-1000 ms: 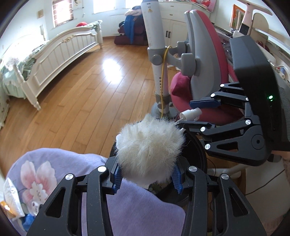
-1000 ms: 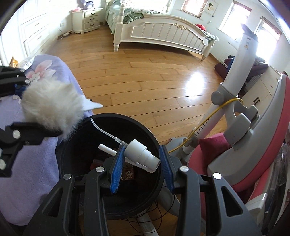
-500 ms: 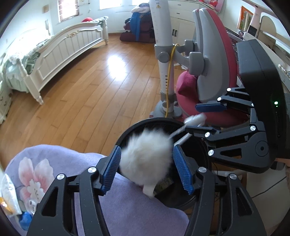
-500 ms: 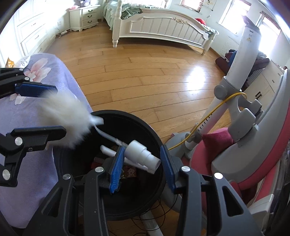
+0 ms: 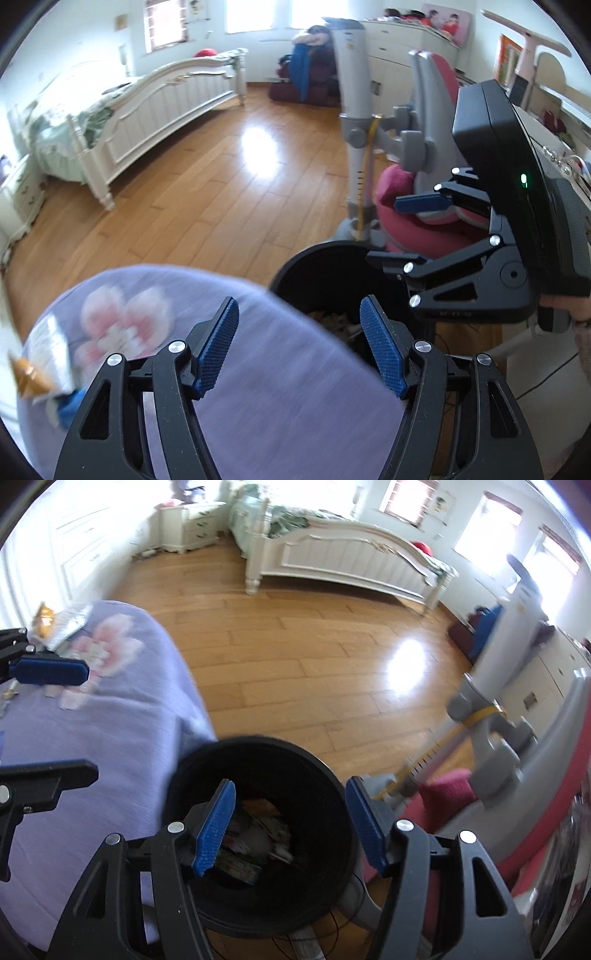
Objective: Collect trash
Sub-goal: 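Grasp the tan envelope with the left tool while the right tool grasps the black-and-white lutein container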
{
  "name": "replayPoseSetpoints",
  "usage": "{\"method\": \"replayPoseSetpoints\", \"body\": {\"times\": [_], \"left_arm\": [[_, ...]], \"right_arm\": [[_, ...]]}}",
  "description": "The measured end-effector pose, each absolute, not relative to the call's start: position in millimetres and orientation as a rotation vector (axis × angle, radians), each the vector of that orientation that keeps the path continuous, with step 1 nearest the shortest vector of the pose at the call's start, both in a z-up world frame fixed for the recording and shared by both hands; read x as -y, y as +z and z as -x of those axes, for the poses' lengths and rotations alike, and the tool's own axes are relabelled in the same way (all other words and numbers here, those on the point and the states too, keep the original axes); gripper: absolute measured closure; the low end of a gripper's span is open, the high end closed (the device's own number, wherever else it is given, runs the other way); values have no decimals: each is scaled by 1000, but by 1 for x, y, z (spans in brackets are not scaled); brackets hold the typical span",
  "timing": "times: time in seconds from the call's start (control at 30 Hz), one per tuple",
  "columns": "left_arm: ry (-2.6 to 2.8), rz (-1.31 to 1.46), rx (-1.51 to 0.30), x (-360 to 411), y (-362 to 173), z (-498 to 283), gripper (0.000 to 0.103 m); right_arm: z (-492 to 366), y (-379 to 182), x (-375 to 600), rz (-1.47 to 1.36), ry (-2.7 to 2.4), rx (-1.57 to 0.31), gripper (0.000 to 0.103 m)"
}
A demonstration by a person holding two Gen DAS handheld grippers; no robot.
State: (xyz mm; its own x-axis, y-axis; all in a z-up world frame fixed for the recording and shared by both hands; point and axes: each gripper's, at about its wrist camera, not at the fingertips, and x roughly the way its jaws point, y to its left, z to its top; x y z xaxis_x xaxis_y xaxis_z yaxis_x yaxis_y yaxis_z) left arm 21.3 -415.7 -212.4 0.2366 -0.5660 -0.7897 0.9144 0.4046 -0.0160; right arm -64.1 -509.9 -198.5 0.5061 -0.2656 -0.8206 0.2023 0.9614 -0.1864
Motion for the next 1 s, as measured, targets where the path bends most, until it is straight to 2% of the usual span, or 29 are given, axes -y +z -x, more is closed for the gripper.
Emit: {"method": "replayPoseSetpoints", "body": {"times": [0.2, 0.43, 0.73, 0.8, 1.0], "left_arm": [[-894, -485, -813, 321, -206, -69, 35], [-594, -375, -826, 213, -204, -164, 35], [-556, -434, -826, 228, -228, -225, 32], [-609, -391, -861, 222, -240, -233, 42], [-647, -331, -855, 208, -245, -230, 54]], "right_arm": [[13, -196, 444, 134, -125, -996, 41], [-36, -199, 386, 170, -24, -991, 41], [-85, -202, 352, 158, 64, -1027, 41], [-93, -205, 345, 162, 90, -1039, 41], [-112, -222, 330, 138, 174, -1087, 41]]}}
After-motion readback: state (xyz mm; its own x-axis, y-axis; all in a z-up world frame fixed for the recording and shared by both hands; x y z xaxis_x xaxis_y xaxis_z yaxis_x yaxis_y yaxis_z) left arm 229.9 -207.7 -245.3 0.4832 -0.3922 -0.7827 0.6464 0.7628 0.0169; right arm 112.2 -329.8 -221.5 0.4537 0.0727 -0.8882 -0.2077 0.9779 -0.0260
